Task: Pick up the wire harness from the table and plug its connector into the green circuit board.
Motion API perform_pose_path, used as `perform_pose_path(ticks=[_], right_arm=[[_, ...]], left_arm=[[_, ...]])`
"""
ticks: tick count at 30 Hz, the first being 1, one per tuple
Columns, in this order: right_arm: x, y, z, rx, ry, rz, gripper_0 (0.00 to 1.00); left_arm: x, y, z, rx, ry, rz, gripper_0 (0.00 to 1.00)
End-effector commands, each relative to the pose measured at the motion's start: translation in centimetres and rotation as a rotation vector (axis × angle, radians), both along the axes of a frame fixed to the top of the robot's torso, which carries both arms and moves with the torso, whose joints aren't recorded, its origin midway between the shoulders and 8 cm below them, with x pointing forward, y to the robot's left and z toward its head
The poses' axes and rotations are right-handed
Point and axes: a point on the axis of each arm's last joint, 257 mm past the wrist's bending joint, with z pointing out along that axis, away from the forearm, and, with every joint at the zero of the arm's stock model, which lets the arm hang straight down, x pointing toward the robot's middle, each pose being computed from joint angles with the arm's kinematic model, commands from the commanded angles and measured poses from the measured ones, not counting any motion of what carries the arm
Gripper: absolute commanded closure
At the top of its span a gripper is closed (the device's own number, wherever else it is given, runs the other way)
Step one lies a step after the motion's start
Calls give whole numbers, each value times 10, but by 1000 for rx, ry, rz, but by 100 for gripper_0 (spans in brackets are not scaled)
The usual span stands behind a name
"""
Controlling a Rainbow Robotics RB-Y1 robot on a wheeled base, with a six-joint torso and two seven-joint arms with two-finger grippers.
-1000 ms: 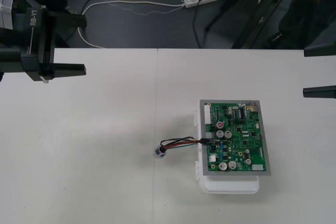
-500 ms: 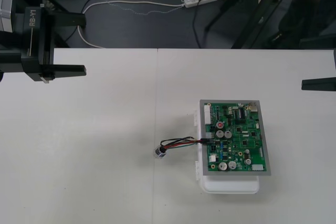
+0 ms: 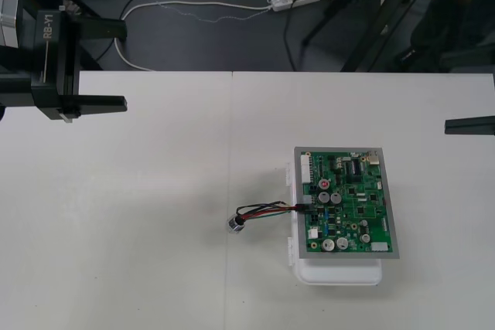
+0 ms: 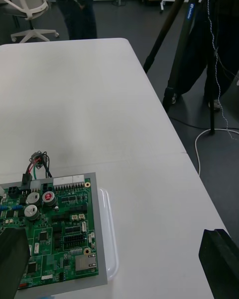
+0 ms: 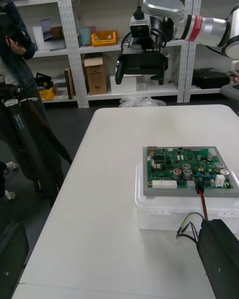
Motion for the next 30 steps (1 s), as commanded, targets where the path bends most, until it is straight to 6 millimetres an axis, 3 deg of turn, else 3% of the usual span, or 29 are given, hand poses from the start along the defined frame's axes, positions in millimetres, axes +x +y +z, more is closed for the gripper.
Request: perform_pose_path(ticks=[1, 30], right_arm=[[-13, 3, 2, -77, -49, 46, 0], [-22, 5, -9, -72, -4, 49, 0]], left_arm=[[-11, -4, 18, 2, -74, -43, 0], [-11, -4, 18, 2, -74, -43, 0]])
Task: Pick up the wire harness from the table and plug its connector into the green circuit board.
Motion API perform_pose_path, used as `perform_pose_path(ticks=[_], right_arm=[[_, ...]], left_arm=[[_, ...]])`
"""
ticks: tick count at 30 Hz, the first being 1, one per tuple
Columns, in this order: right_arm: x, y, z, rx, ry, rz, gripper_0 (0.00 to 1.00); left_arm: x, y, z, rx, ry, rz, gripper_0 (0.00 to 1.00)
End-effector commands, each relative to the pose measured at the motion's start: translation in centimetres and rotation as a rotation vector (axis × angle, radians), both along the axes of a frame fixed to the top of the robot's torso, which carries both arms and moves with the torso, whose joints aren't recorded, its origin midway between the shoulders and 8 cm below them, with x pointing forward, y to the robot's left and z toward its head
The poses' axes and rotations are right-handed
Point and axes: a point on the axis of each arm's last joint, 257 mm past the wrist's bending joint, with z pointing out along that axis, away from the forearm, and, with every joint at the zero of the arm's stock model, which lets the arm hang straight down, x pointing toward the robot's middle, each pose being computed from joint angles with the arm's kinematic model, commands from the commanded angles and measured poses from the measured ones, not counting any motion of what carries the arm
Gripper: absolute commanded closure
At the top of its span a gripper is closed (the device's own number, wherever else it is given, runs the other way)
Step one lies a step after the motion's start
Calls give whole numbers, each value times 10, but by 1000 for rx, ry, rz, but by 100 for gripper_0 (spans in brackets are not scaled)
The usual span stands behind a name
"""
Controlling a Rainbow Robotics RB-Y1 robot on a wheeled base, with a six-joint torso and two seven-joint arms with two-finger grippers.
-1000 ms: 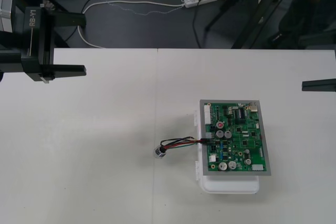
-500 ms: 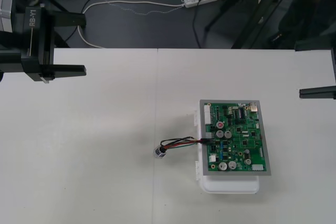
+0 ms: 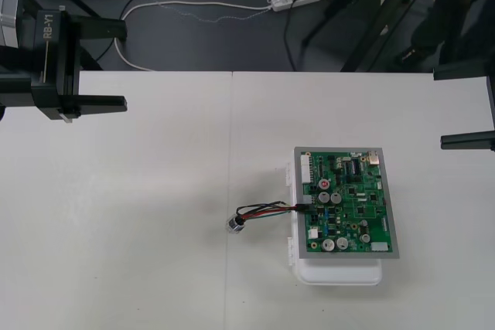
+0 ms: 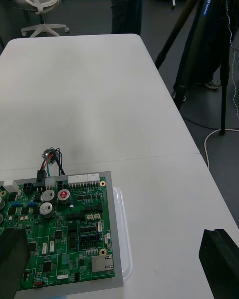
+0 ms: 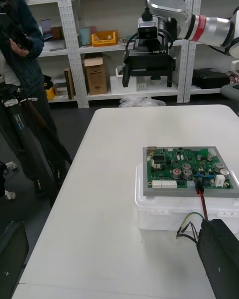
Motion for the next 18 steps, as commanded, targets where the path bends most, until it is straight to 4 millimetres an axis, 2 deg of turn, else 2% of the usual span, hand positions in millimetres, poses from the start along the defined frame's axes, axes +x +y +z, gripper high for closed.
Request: perform_pose_path(ticks=[1, 18], right_arm=[[-7, -3, 2, -45, -13, 19, 0], [-7, -3, 2, -45, -13, 19, 0]], left_arm=[[-11, -4, 18, 2, -74, -43, 0], [-11, -4, 18, 2, -74, -43, 0]])
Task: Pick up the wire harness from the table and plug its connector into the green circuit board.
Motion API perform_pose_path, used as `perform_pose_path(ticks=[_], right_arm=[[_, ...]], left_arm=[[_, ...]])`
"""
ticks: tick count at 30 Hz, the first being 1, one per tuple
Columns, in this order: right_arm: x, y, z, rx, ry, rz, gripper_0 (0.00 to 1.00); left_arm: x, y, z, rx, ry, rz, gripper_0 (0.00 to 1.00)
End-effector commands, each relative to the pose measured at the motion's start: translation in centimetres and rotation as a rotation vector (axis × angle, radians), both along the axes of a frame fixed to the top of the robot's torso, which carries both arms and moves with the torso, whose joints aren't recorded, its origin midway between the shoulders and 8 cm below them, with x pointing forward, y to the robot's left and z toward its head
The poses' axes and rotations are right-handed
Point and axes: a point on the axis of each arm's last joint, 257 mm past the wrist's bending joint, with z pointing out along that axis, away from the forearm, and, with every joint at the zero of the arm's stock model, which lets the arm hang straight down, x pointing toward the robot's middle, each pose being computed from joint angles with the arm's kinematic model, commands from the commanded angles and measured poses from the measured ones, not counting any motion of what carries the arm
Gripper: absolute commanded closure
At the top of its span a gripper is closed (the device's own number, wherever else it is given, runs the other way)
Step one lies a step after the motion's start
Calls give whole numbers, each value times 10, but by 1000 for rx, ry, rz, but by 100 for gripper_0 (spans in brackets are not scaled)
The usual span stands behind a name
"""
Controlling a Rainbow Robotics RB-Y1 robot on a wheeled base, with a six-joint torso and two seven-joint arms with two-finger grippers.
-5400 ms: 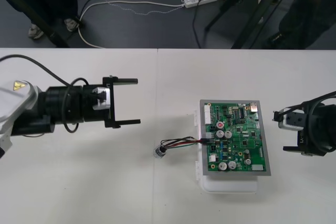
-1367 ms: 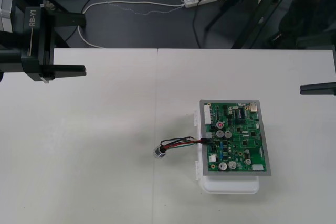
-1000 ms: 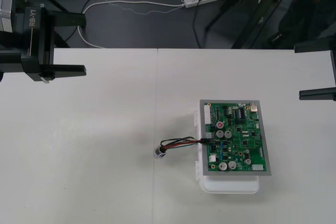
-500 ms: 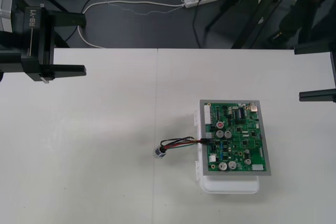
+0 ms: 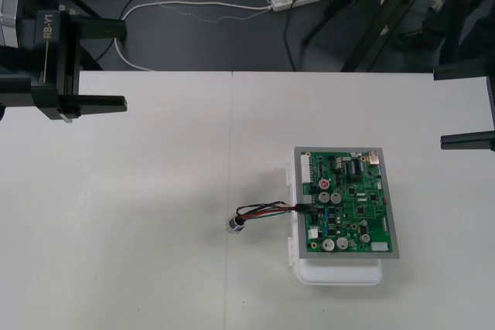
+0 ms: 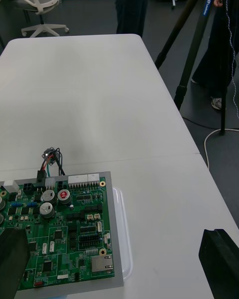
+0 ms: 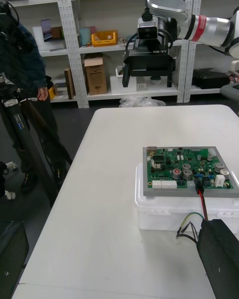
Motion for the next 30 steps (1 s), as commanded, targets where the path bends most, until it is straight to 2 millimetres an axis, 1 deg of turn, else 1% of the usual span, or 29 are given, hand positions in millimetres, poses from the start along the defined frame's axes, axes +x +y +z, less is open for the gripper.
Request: perform_pose_path(ticks=[1, 30], right_arm=[[-7, -3, 2, -45, -13, 19, 0], [-7, -3, 2, -45, -13, 19, 0]], left_arm=[[-11, -4, 18, 2, -74, -43, 0], [-11, -4, 18, 2, -74, -43, 0]])
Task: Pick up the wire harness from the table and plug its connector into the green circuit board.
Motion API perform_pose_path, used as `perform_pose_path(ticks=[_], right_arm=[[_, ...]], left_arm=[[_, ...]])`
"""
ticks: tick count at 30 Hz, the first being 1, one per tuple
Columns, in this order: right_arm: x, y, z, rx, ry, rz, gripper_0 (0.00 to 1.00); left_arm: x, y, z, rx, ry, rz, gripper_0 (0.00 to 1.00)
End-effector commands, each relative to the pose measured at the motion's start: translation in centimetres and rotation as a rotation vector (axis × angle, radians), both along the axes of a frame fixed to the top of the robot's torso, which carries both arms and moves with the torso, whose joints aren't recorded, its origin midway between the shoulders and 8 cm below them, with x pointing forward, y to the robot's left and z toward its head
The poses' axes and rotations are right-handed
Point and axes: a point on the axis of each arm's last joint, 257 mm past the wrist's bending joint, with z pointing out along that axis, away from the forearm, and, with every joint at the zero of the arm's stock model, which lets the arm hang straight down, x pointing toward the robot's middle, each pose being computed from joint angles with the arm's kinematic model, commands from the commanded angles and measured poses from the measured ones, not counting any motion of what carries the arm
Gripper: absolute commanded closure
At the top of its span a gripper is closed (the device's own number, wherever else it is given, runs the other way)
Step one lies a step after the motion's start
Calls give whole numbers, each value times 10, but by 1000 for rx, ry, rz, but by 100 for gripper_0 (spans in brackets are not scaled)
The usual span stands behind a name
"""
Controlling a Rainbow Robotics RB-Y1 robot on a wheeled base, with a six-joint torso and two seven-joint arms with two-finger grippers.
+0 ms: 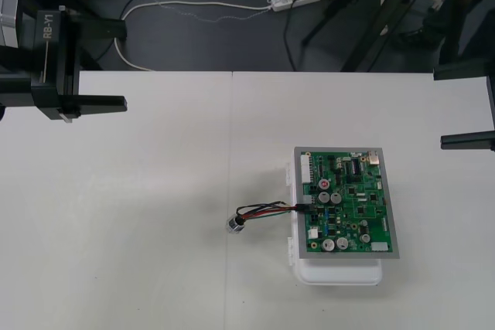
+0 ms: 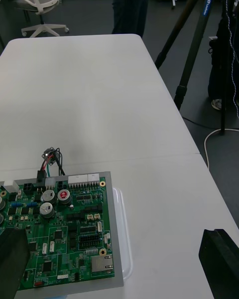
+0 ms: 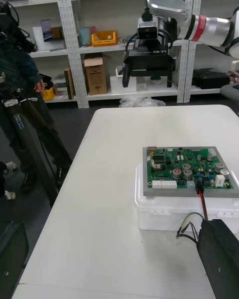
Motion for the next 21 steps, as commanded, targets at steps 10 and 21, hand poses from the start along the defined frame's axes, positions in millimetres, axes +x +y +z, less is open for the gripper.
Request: perform_pose_path(ticks=[10, 21], right_arm=[[-7, -3, 2, -45, -13, 19, 0], [-7, -3, 2, -45, -13, 19, 0]], left_arm=[[-10, -4, 18, 2, -74, -43, 0], [-10, -4, 18, 2, -74, -43, 0]])
